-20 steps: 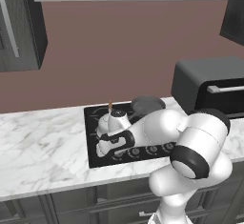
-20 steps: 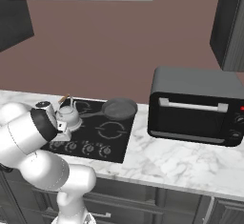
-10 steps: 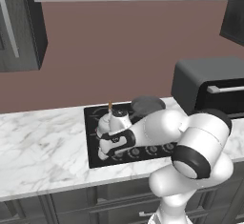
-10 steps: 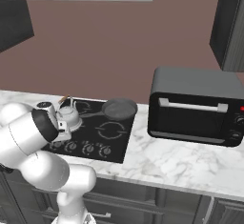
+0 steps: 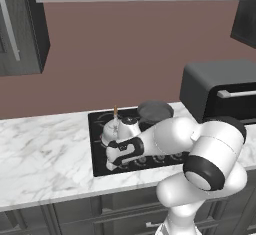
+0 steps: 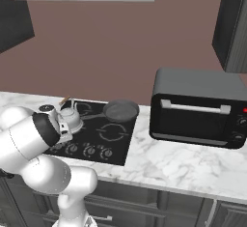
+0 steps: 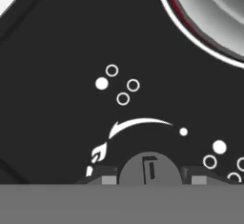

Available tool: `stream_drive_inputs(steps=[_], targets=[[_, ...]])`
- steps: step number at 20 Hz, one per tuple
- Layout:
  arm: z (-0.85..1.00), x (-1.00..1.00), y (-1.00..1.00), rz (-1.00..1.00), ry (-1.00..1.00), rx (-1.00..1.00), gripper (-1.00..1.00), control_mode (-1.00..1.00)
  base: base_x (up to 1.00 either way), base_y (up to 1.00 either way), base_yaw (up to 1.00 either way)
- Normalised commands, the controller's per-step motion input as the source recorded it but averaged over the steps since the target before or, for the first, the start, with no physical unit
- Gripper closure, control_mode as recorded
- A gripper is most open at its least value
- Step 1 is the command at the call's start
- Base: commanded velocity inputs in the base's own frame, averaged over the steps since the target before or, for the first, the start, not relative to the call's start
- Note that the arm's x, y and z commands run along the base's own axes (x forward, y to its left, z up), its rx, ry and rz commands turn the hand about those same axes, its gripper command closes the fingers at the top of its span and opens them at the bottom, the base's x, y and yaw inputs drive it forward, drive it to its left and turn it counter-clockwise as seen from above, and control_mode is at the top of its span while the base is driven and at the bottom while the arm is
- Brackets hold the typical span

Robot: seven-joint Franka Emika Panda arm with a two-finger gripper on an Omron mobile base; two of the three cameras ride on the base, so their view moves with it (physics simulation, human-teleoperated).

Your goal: Pick the kettle from the counter and place it on a stove burner. Then turn the burner on.

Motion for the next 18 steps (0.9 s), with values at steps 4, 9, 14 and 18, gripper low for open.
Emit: stream_drive_inputs(steps=[4,9,14,18], targets=[[-0.27,-0.02,0.00,0.25,-0.03,0.00,1.00,-1.00,0.00,0.00,0.00],[-0.23,0.00,0.00,0.22,0.00,0.00,1.00,-1.00,0.00,0.00,0.00],[-0.19,0.00,0.00,0.19,0.00,0.00,1.00,-1.00,0.00,0.00,0.00],[-0.02,0.00,-0.03,0.04,-0.01,0.00,1.00,-1.00,0.00,0.00,0.00]])
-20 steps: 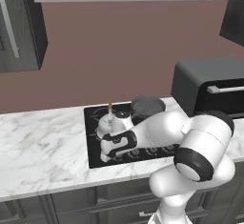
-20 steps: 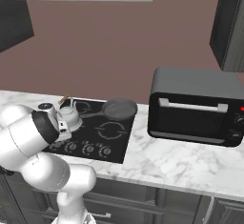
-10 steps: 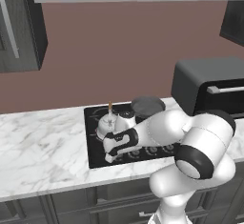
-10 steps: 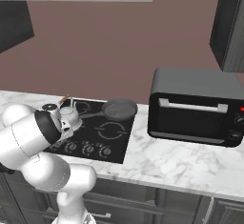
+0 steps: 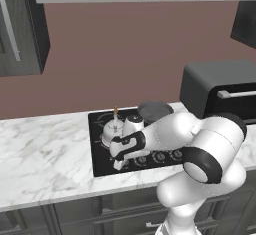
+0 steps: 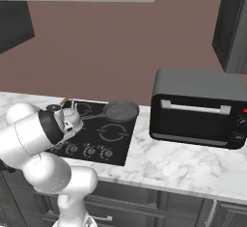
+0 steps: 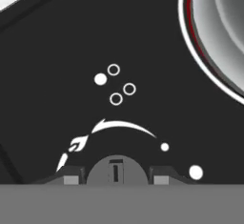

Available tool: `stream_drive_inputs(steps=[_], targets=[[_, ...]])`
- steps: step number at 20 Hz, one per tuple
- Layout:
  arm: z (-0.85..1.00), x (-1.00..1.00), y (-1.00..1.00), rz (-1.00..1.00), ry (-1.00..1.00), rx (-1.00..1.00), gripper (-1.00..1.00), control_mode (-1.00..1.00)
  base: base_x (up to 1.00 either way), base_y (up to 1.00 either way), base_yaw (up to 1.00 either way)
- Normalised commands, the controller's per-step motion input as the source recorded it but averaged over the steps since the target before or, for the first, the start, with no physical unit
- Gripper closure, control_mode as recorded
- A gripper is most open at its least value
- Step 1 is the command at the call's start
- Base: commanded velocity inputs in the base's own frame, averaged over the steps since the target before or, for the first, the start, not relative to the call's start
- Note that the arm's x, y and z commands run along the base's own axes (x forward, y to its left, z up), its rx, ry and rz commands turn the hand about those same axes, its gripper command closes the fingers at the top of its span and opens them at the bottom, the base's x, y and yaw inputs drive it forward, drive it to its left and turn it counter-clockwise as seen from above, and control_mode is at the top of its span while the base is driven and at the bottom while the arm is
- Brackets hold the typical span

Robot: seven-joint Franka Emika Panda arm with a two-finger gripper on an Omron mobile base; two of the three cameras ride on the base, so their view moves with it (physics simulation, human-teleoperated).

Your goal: Pick the kettle from the counter and place it on a stove burner. Then turn the burner on.

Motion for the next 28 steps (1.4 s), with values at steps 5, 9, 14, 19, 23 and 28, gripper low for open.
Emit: stream_drive_inputs(steps=[5,9,14,19,23,28], targets=[[0.00,-0.03,0.00,0.00,-0.05,0.00,-1.00,-1.00,0.00,0.00,0.00],[0.14,-0.21,-0.06,0.00,-0.08,0.00,-1.00,-1.00,0.00,0.00,0.00],[0.51,-0.19,-0.15,0.00,-0.10,0.00,-1.00,-1.00,0.00,0.00,0.00],[0.73,-0.22,-0.13,0.00,-0.09,0.00,-1.00,-1.00,0.00,0.00,0.00],[0.60,-0.39,0.00,0.05,-0.05,0.00,-1.00,-1.00,0.00,0.00,0.00],[0.54,-0.40,0.17,0.12,-0.09,0.00,-1.00,-1.00,0.00,0.00,0.00]])
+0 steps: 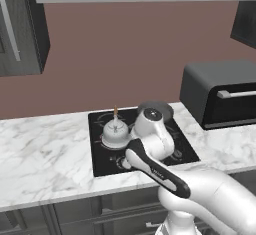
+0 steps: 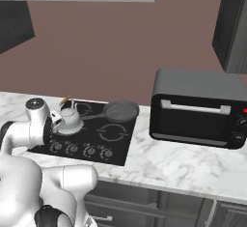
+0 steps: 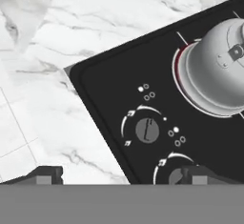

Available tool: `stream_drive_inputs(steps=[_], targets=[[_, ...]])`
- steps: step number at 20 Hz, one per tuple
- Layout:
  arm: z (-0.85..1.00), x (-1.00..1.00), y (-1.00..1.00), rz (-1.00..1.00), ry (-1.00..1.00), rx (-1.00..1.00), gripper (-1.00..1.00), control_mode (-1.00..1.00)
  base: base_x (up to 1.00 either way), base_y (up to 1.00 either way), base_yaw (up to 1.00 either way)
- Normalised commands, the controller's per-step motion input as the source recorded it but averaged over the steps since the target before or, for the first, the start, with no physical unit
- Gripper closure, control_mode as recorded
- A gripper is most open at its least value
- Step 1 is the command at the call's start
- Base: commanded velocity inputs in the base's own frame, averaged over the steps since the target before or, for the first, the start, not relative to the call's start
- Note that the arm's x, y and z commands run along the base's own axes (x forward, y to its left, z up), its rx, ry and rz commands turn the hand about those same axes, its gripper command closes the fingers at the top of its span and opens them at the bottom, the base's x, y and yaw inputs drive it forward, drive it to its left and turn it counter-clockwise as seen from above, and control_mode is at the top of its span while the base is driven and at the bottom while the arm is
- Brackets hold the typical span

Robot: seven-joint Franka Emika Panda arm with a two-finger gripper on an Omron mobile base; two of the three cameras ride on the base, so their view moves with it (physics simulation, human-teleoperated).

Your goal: Pick the kettle from the counter and place it on a stove burner. Then turn the burner on.

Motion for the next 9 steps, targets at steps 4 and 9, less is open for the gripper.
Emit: stream_drive_inputs(steps=[4,9], targets=[[0.50,-0.39,0.30,0.15,-0.11,-0.03,-1.00,-1.00,0.00,0.00,0.00],[0.47,-0.37,0.36,0.15,-0.12,-0.06,-1.00,-1.00,0.00,0.00,0.00]])
